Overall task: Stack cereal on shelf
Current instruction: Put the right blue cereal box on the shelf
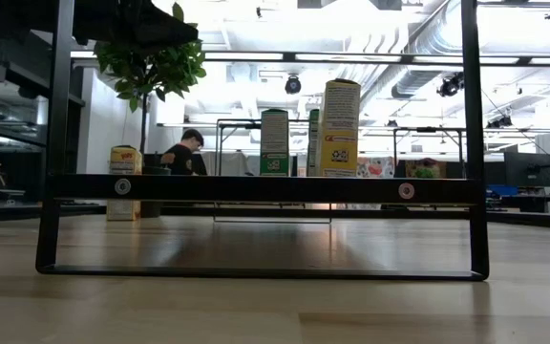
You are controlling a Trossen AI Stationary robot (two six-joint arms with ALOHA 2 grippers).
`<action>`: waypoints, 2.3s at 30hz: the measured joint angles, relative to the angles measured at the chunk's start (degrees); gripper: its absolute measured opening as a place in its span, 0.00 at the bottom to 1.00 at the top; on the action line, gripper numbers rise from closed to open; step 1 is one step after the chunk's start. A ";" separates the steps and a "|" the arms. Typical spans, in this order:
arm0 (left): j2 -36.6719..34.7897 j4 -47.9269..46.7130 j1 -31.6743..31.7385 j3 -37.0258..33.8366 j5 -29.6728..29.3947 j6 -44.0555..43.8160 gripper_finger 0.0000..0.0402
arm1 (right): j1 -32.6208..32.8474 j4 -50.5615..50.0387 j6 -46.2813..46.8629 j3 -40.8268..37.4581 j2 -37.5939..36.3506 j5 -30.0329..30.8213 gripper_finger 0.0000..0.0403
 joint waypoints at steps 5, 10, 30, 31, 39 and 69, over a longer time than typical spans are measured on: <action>0.00 0.04 0.00 -0.01 0.00 0.00 0.00 | 0.00 0.03 -1.40 0.00 0.00 -0.70 0.74; 0.00 0.06 0.00 0.00 0.00 0.00 0.00 | -0.04 0.04 -3.01 0.00 -0.01 -1.78 0.65; 0.00 0.11 0.00 0.00 -0.01 0.00 0.00 | -0.87 4.22 -5.77 6.49 -10.51 13.98 0.37; 0.00 0.11 0.00 0.00 0.00 0.00 0.00 | -1.21 3.47 -6.52 7.88 -10.67 14.79 0.37; 0.00 0.15 -0.01 0.00 -0.01 0.00 0.00 | -8.00 -10.35 -11.70 17.91 -10.73 22.61 0.36; -0.01 -0.09 -0.15 -0.01 -0.01 -0.57 0.00 | -27.04 4.15 -35.98 18.40 1.55 16.04 0.36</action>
